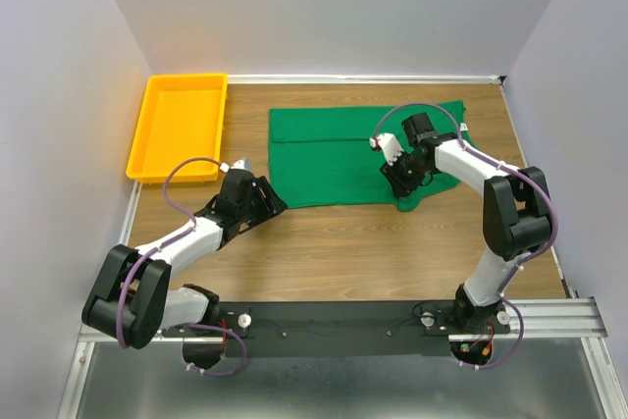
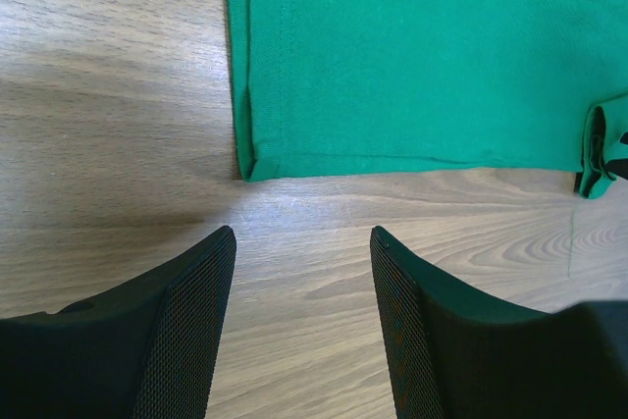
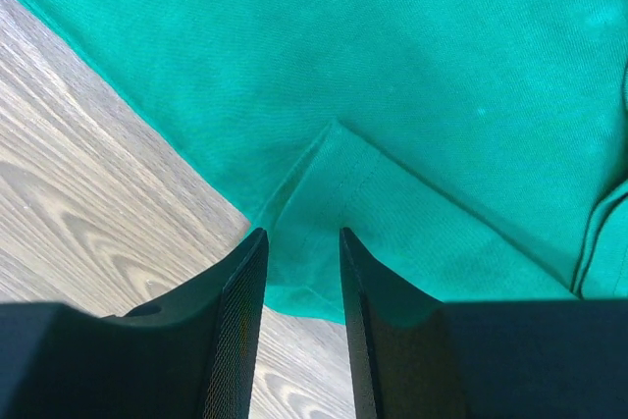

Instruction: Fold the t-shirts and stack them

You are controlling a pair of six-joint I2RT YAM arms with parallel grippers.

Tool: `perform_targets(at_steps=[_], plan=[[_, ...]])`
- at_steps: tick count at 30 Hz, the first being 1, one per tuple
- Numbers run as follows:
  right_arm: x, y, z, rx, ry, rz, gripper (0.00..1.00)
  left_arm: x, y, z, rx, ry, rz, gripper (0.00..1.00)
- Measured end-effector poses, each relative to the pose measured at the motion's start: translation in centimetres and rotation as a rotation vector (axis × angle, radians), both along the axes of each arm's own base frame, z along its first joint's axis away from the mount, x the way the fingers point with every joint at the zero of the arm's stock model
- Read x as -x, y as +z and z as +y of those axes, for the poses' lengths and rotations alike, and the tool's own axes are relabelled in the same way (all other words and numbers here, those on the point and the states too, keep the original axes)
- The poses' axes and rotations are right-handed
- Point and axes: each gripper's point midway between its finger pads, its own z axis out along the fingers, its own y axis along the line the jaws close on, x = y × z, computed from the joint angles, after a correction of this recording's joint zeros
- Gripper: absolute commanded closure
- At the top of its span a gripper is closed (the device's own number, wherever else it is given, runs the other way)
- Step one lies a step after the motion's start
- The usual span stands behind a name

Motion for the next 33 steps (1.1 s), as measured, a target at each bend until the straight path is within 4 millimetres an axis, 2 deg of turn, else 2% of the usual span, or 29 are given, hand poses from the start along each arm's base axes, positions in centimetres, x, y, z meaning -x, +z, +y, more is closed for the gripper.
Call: perform_targets(at_steps=[7, 16, 25, 33], plan=[[0.0, -0.1, -0.1, 0.004, 0.003, 0.000, 0.61, 0.0, 0.0, 0.0, 0.000, 0.000, 0.000, 0.35], [0.6, -0.5, -0.6, 0.027, 0.014, 0.005, 0.59, 0.0, 0.0, 0.0, 0.000, 0.000, 0.000, 0.35], [0.4, 1.4, -0.6, 0.021, 0.044, -0.054, 0.55, 0.0, 0.0, 0.0, 0.000, 0.000, 0.001, 0.35], [0.8, 1.2, -0.9, 0.034, 0.073, -0.046, 0.54, 0.0, -0.1, 0.0, 0.000, 0.000, 0.001, 0.35]])
